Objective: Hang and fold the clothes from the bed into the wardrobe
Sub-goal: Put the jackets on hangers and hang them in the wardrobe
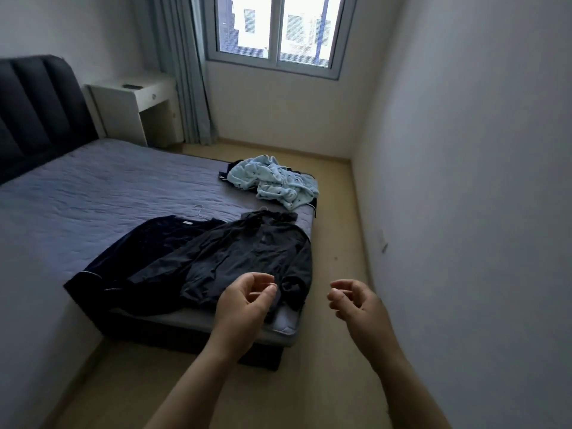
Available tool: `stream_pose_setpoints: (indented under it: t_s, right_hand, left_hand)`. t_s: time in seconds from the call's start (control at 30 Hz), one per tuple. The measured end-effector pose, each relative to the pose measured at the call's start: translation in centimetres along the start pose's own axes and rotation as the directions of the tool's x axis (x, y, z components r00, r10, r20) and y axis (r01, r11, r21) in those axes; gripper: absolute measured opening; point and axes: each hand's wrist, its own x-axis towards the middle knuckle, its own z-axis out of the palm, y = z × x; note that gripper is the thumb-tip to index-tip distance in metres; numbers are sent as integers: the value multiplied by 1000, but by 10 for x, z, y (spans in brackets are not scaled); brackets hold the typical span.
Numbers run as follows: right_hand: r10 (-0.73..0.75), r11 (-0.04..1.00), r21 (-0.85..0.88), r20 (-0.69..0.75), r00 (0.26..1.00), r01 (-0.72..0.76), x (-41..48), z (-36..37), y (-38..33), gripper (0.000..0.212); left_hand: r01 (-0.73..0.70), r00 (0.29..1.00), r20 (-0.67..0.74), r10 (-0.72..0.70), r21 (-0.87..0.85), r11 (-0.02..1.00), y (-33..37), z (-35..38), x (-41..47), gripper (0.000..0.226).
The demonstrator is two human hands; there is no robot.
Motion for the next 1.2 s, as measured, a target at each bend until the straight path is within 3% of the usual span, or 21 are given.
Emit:
stream_pose_setpoints:
  t_s: [0.27, 0.63, 1.2]
  right_hand:
    - [82, 996, -15, -67, 994, -84, 80, -61, 39, 9]
    - [65, 997, -31, -2, 998, -65, 231, -178, 84, 8]
    - [128, 990, -76, 68, 989, -123, 473, -202, 114, 8]
  left_hand:
    - [13, 996, 86, -17, 44, 999, 8, 90, 80, 11]
    - [25, 997, 69, -31, 77, 997, 21, 242, 173, 10]
    - [102, 995, 5, -103, 51, 993, 10, 331, 400, 10]
